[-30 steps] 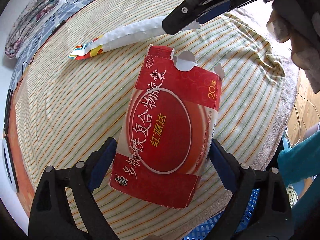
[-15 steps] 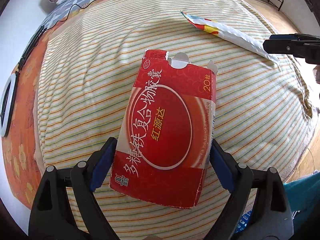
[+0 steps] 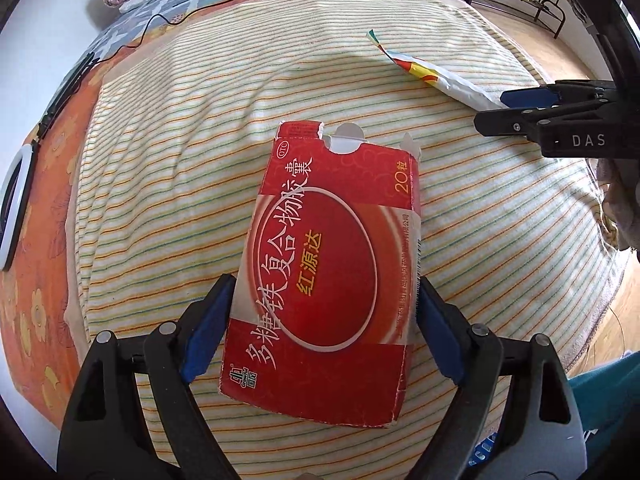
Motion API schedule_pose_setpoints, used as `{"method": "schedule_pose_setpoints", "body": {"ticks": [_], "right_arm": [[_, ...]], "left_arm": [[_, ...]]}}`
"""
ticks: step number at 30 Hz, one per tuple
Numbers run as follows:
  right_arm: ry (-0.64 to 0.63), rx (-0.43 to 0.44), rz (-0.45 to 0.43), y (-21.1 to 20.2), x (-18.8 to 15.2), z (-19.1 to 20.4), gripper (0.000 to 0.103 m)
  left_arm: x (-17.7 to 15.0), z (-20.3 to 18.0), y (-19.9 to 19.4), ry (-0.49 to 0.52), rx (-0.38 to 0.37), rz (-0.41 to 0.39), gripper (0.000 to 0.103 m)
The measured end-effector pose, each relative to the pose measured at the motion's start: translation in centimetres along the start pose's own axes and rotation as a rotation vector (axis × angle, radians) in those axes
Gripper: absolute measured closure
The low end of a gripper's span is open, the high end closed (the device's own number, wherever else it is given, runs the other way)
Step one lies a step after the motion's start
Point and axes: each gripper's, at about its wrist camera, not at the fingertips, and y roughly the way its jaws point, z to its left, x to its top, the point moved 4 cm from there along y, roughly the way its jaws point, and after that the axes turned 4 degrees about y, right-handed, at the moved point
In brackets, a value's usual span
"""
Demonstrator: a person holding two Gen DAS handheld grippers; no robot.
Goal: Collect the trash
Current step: 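Grasp the red medicine box with the left gripper while the right gripper grasps the white tube, then carry the red box and white tube over the blue basket and release both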
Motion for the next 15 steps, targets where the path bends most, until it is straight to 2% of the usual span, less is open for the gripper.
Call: {"method": "schedule_pose_setpoints", "body": {"ticks": [1,2,4,6,10,15], "right_arm": [[-0.004,-0.004,-0.001,-0.1,-0.2,0.1,0.048],[-0.015,-0.023,0.004,0.0,-0.3,0.5,0.064],[-0.035,-0.052,0.012,0.1,-0.7,0.8,0.069],[-0.031,-0.045,0.001,-0.3,-1.0,1.0,0.082],[-0.002,-0.025,-0.027,-1.6,-1.8,1.2,0.09],[-0.003,-0.01,-0.066,-3.8,-3.3,1.9,0.091]], "left_arm": [[-0.1,0.1,-0.2,-0.005,0.0,-0.002,0.015],[-0.2,0.1,-0.3,-0.007,0.001,-0.005,0.015],[-0.4,0.2,-0.7,-0.012,0.004,-0.015,0.015],[-0.7,0.2,-1.3,-0.016,0.01,-0.025,0.015],[-1.3,0.3,-2.3,-0.013,0.021,-0.043,0.015],[-2.2,0.5,-3.7,-0.034,0.019,-0.072,0.015]]}}
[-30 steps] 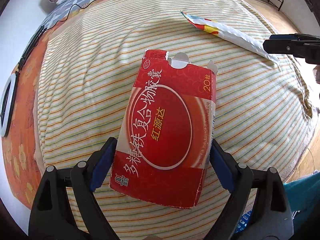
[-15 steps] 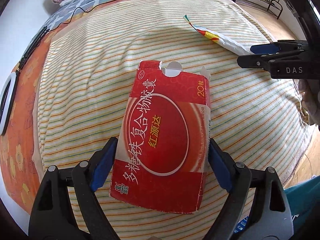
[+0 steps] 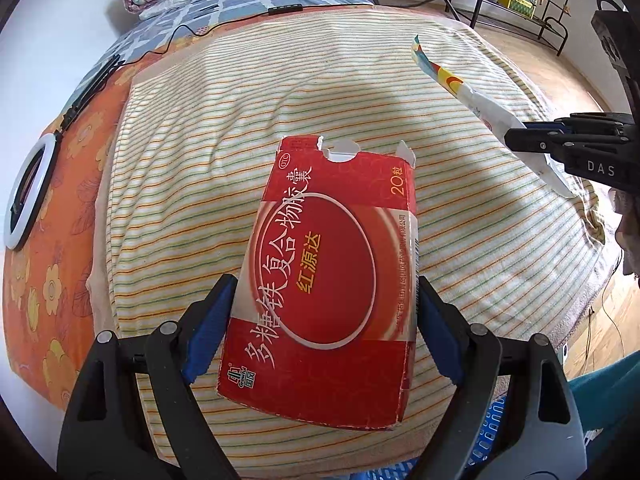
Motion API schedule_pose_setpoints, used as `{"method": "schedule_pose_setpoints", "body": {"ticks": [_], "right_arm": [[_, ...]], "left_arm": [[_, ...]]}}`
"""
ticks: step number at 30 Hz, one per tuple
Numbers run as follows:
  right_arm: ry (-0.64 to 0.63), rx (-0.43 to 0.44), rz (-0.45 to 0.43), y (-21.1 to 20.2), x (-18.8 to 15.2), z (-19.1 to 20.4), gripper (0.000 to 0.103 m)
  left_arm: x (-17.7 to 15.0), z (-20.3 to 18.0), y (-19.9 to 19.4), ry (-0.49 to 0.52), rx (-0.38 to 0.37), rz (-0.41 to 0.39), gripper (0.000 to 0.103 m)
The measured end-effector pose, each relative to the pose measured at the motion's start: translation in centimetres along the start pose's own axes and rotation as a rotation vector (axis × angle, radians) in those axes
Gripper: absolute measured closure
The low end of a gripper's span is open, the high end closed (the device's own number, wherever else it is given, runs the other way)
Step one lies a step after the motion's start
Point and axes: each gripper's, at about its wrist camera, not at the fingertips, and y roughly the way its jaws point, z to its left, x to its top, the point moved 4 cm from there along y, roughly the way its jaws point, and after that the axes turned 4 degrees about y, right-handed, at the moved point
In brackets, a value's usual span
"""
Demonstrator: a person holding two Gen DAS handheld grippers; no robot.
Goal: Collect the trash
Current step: 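Carry the red box and white tube over the blue basket and release both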
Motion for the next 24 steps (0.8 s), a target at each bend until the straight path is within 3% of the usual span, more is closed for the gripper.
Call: {"method": "schedule_pose_setpoints", "body": {"ticks": [13,24], "right_arm": [[-0.065,0.036,-0.061,-7.3,-5.0,3.5,0.091],[-0.114,0.08,-0.042,-10.8,-12.7,7.6,0.091]], "left_arm": [[-4.0,-2.7,-6.2,0.047,-0.002,-0.084,0.015],[-10.0,-6.7,-9.8,0.091,-0.043,-0.097,0.015]]}}
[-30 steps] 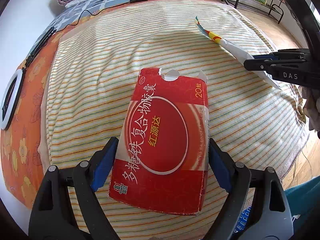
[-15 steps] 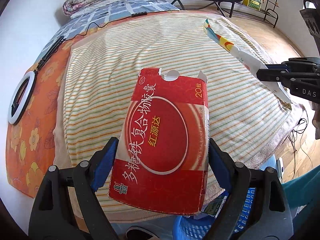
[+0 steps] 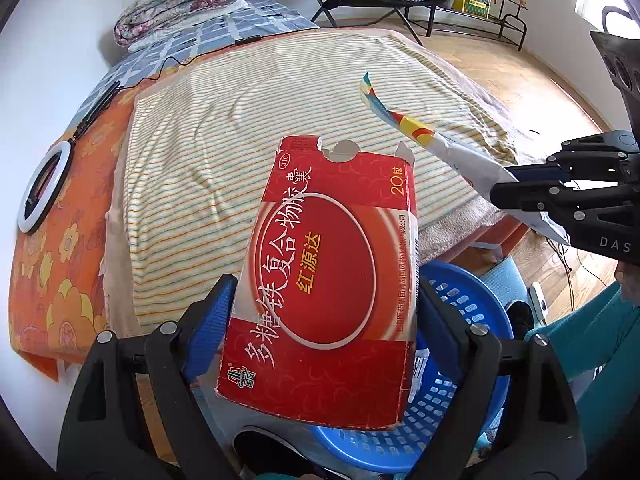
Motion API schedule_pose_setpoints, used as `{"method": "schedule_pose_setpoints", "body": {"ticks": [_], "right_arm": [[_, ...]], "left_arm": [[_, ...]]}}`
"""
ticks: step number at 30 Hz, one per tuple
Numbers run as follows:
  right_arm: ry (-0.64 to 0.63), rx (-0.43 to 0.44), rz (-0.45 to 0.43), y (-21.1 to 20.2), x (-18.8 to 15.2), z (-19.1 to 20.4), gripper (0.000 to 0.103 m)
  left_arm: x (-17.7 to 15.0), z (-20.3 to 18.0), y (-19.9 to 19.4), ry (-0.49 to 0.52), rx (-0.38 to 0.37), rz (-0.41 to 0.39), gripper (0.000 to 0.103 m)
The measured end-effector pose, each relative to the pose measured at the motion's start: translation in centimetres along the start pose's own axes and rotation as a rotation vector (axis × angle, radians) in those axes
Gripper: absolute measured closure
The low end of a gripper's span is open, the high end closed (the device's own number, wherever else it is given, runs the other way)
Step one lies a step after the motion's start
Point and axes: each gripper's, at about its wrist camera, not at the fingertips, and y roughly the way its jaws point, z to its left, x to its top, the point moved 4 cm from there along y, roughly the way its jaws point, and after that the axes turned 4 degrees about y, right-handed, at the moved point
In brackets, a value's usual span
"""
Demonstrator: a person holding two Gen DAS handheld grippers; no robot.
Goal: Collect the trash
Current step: 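Carry the red box and white tube over the blue basket and release both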
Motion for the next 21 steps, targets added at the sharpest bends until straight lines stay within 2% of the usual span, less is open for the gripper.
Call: {"method": "schedule_pose_setpoints", "body": {"ticks": [10,21], "right_arm": [[-0.001,0.031,0.087,0.2,-7.2,2.9,0.091],[-0.023,0.032,0.155,1.7,-11.2,4.4,0.091]], "left_arm": [[-5.8,-3.1,0.5,-0.006,-0.041,0.064,0.015],[-10.0,-5.1,2.2,0.019,-0.049,0.149,0.015]]}}
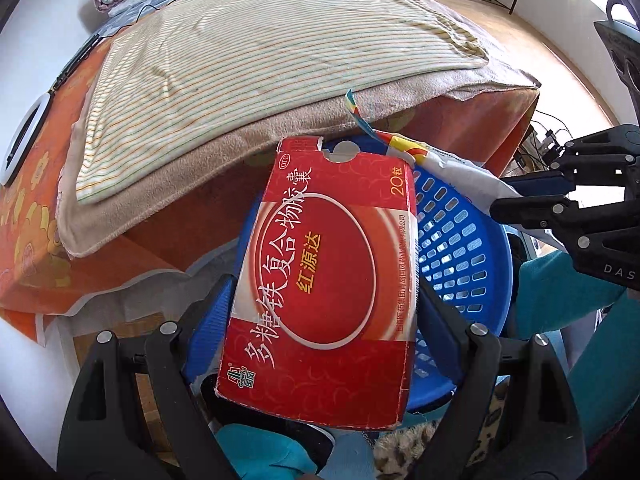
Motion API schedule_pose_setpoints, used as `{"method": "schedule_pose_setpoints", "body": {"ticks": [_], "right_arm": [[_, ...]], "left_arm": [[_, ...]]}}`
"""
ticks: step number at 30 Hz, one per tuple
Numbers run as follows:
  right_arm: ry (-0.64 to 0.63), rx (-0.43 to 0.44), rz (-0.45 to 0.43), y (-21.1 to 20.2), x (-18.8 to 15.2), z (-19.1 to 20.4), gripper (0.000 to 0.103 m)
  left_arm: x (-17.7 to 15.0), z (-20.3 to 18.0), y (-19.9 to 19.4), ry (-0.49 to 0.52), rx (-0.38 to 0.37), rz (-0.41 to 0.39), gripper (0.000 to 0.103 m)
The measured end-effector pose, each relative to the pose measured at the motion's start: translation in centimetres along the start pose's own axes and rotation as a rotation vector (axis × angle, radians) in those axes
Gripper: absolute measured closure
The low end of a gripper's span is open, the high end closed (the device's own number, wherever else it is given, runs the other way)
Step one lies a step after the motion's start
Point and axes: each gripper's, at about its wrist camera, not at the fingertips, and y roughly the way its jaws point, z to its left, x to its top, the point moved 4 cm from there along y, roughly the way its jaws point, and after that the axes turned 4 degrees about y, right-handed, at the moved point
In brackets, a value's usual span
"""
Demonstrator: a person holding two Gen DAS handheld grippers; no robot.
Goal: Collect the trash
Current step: 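Carry the red box and white tube over the blue basket and release both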
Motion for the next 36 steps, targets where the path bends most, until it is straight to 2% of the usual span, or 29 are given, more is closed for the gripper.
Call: {"method": "schedule_pose_setpoints", "body": {"ticks": [10,22,25,27,29,34,36], "right_arm": [[-0.024,0.023,0.032,1.1,-1.1,0.8,0.091],[-0.038,0.039,0.09,3.1,-1.5,1.0,0.089],[-0.028,0.028,0.104,3.7,-1.6,0.8,0.085],[-0.019,0.017,0.113,4.0,-1.6,0.5,0.067],[-0.006,0.014,0.117,4.1,-1.6,0.2,0.055],[0.007,-0.005,0.131,4.2,-1.7,0.1,0.053],[0.012,-0.009,0.139,4.2,-1.7,-0.1,0.047]], "left_arm": [[-1.4,-0.6,2.0,0.024,-0.009,0.07,0.015],[-0.8,-1.1,2.8,0.028,-0.04,0.081,0.015],[-0.9,-0.7,3.0,0.019,-0.044,0.09,0.015],[-0.9,-0.5,3.0,0.016,-0.045,0.089,0.015],[-0.8,-0.5,3.0,0.013,-0.047,0.088,0.015],[-0.8,-0.4,3.1,0.011,-0.047,0.092,0.015],[-0.8,-0.4,3.1,0.011,-0.046,0.091,0.015]]}}
